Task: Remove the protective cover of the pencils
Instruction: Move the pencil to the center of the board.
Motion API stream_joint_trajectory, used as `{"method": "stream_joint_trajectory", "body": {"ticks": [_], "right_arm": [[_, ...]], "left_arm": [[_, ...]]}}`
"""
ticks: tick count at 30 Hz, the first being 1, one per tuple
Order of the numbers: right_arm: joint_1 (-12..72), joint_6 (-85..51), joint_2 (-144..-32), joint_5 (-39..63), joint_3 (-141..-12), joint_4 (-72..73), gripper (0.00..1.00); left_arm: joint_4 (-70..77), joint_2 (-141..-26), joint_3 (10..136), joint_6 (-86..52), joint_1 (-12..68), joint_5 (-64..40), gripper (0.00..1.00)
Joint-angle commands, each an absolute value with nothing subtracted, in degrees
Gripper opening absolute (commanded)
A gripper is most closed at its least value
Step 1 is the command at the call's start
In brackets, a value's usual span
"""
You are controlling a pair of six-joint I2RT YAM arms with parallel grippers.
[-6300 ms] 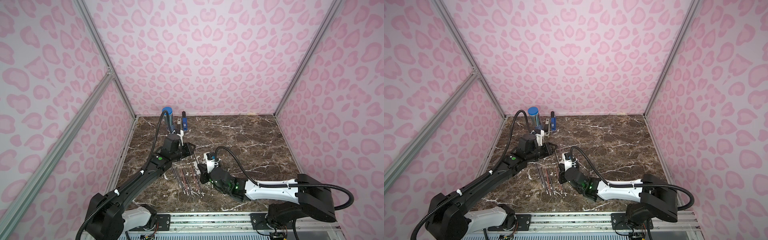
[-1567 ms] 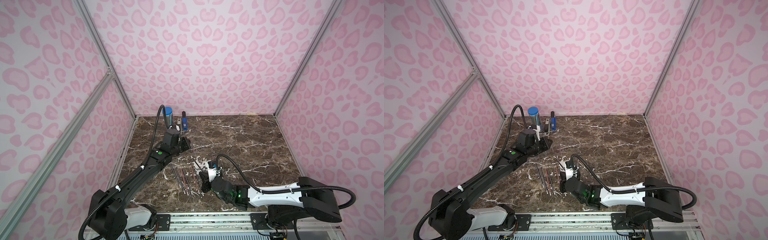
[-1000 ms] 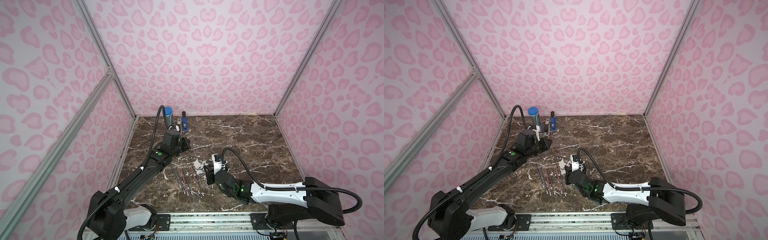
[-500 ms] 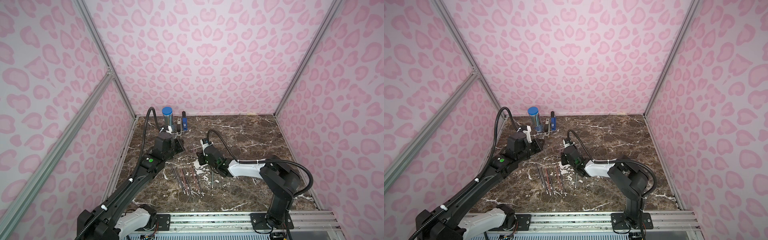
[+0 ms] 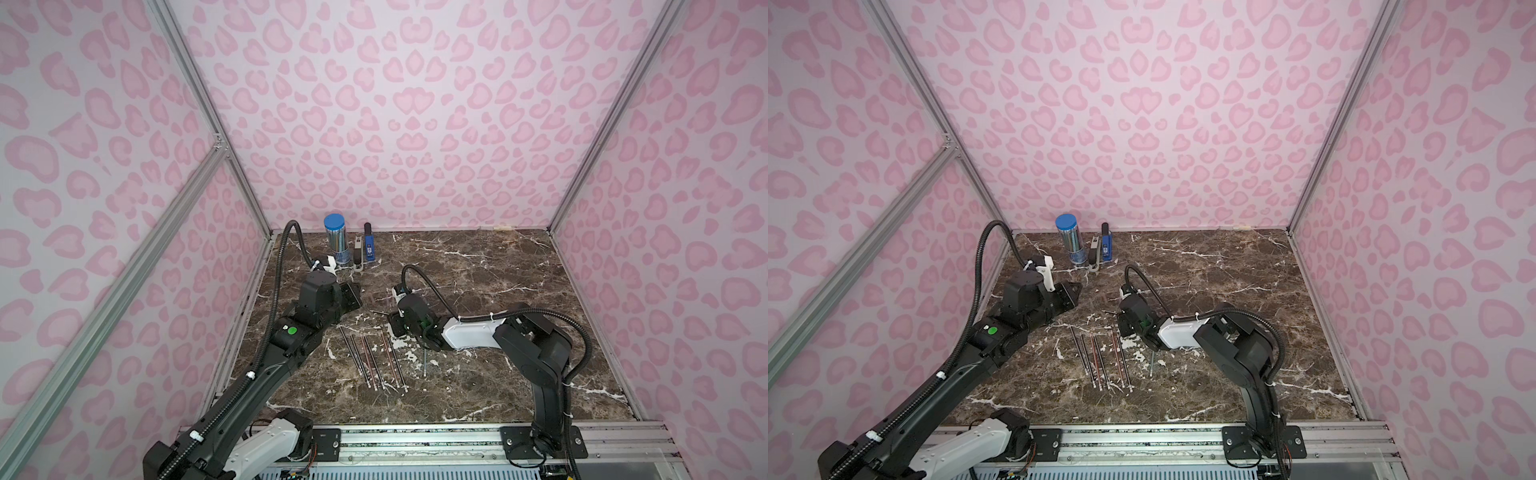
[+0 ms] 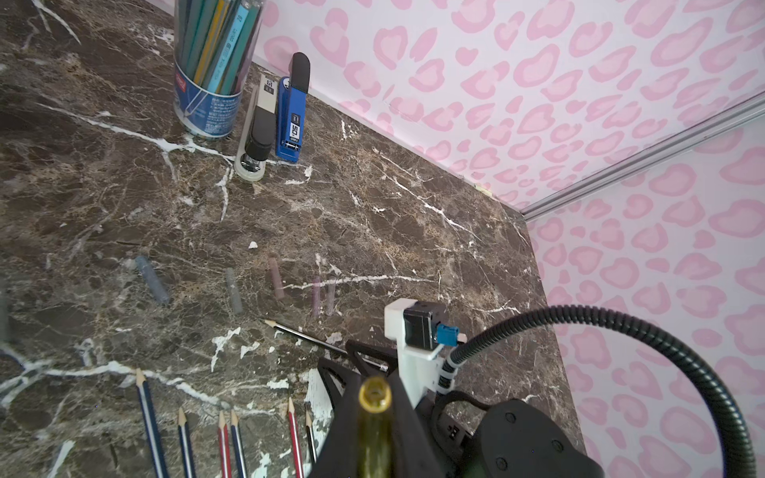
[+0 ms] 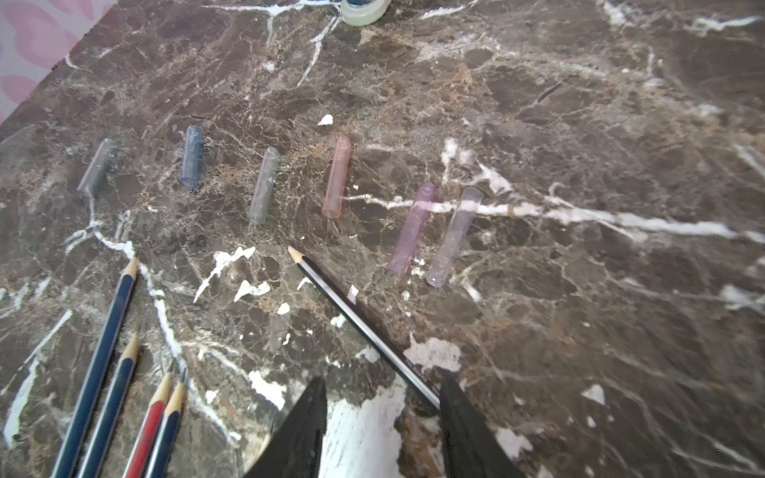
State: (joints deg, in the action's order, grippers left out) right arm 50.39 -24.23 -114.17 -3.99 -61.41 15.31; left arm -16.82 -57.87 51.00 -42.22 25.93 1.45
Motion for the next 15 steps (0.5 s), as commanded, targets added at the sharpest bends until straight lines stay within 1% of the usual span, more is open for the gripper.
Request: {"method": "stream_joint_trajectory", "body": {"ticks": [1, 8, 15], "right_arm": [[51.4, -22.4, -115.3, -7.7, -62.1, 12.1, 0.47], [53.0, -21.9, -117.7, -12.3, -64.6, 8.1, 0.45], [53.6, -21.6, -120.3, -15.5, -69.4, 3.0, 0.45]], "left_arm": [[-15.8, -57.8, 50.7, -42.1, 25.8, 0.7, 0.15], [-15.2, -58.1, 50.6, -42.5, 25.8, 0.1, 0.15], [-15.1, -58.1, 50.5, -42.6, 25.8, -0.1, 0.15]]}}
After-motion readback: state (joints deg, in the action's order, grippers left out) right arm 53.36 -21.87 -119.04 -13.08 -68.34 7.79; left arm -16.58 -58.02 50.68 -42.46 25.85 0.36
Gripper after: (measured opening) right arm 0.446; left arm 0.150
